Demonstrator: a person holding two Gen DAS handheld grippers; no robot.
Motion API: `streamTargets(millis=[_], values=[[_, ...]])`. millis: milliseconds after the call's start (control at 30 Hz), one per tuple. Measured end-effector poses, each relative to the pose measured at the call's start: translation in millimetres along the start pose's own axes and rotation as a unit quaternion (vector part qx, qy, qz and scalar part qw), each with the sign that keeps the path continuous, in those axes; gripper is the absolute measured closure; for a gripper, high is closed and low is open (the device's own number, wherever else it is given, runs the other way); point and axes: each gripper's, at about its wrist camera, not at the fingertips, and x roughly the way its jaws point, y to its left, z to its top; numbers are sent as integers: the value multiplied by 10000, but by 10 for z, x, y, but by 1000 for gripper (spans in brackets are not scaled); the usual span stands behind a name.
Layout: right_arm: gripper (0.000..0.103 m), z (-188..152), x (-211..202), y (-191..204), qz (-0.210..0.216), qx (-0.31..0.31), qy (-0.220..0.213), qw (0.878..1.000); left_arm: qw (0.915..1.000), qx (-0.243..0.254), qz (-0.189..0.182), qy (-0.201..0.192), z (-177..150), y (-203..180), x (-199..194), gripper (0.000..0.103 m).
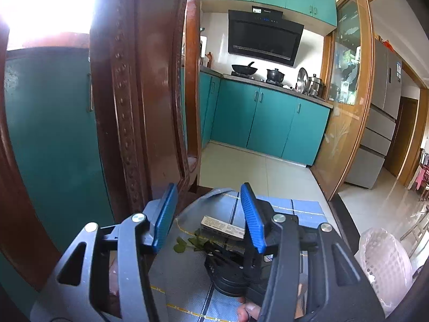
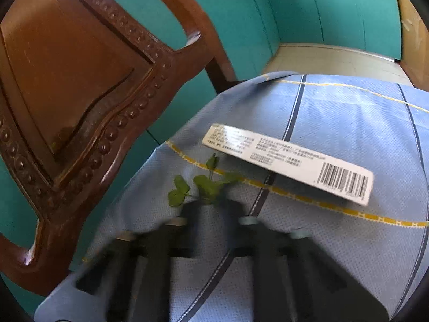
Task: Collect trash
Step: 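Grasp the green leaves with the right gripper while the left reaches toward the white barcode box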
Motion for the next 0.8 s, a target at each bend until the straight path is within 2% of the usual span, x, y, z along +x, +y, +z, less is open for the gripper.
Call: streamTargets(millis=[133,233,300,367,400,433,500,567,633,733,800], values=[[99,-7,-419,-173,107,96,-73,9999,9999,-93,-56,52,-17,65,24,52],[99,-31,-897,-291,85,-22,-62,9999,9999,-25,-75,148,-50,43,78,47],[99,-116,-1239,-422,-91,-228,-35,9997,9984,92,-300,461,-103,-32,203,44],[99,-214,-1477,-593,-375,-310,-112,9988,9956,224,-533,735,-175,-159,340,34],[99,-270,-1558,-665,-514,-284,-164,9981,9934,303,-611,921,-223,-226,432,33],[99,-339,-1675,-814,-686,-111,-267,9972,9906,377,-699,1112,-277,-298,533,33],[99,-413,-1772,-1002,-702,239,-338,9967,9865,503,-817,1331,-408,-416,704,29],[99,-437,-1826,-1159,-666,500,-359,9959,9815,579,-740,1668,-550,-529,920,29],[99,-447,-1825,-1219,-747,524,-396,9950,9739,453,-844,2057,-646,-589,1101,28],[99,-439,-1808,-1262,-722,601,-426,9947,9590,-378,-1093,2587,-723,-555,1368,17],[99,-433,-1832,-1242,-742,538,-473,9947,9534,-651,-1088,2739,-728,-543,1520,17]])
